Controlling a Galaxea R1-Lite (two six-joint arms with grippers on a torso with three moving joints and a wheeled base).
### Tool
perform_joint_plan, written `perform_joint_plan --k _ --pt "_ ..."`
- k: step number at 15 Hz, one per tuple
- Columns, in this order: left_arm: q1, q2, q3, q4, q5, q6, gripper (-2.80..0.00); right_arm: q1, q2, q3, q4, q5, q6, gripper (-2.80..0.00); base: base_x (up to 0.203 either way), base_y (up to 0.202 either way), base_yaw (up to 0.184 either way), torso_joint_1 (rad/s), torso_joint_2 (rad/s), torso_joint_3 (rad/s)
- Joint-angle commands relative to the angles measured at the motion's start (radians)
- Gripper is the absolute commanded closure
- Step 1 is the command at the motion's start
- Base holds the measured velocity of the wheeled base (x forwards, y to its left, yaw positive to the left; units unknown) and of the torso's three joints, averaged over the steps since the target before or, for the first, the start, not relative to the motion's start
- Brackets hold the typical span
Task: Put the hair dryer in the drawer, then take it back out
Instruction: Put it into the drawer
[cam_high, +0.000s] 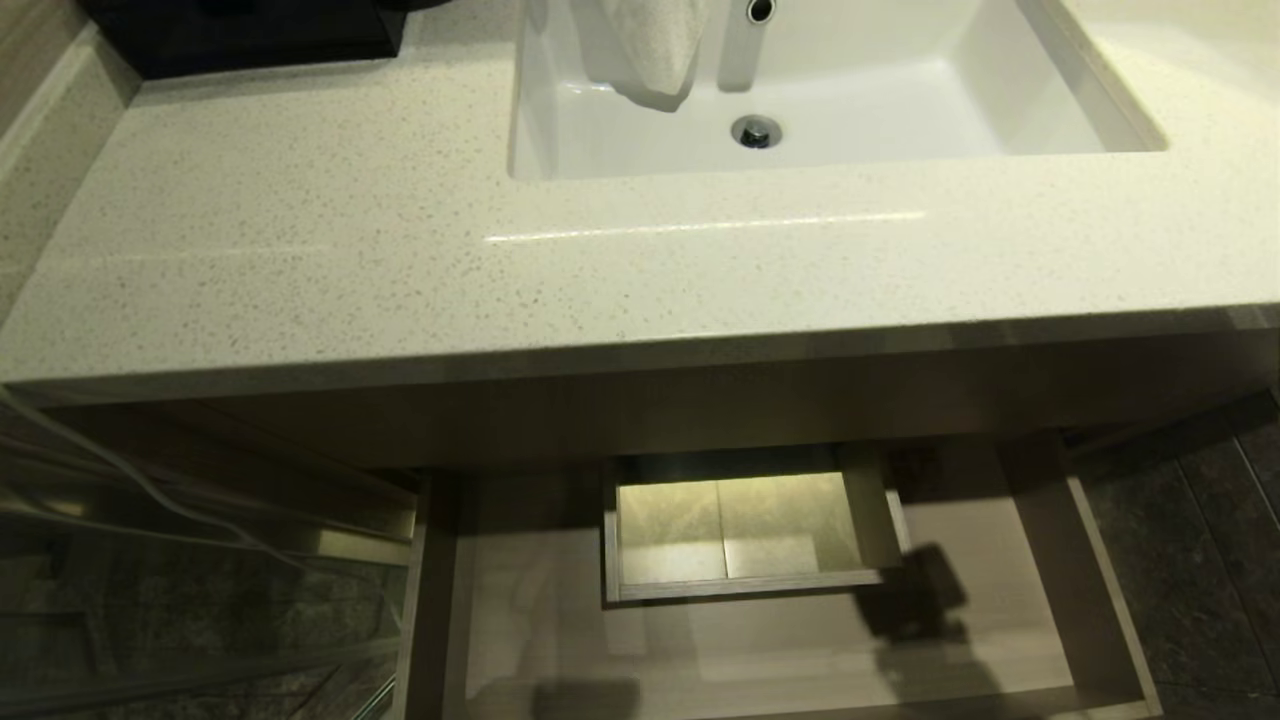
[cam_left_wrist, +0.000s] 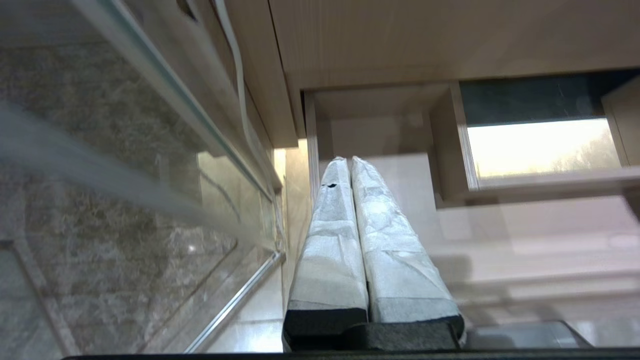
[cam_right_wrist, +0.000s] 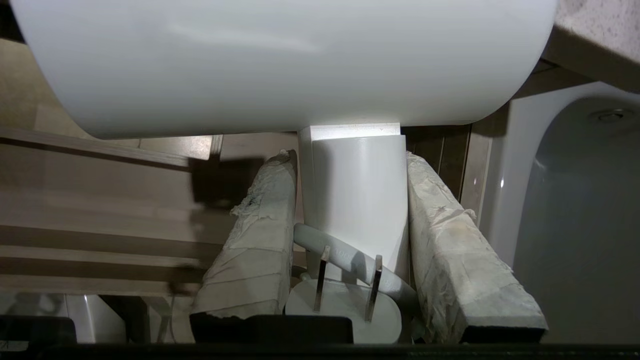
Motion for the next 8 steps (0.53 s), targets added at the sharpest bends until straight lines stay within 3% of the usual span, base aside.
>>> perform_joint_plan --k 1,8 --pt "0.000 0.000 -0.001 0.000 0.000 0.000 0.00 -0.001 -0.002 0.002 0.002 -0.001 -0.003 0.00 0.000 0.000 0.000 -0.345 0.11 -0.242" --pt "0.000 0.000 0.000 0.000 0.000 0.000 0.00 -0.001 -0.003 0.023 0.008 -0.002 -0.003 0.00 0.000 0.000 0.000 -0.331 0.07 -0.267"
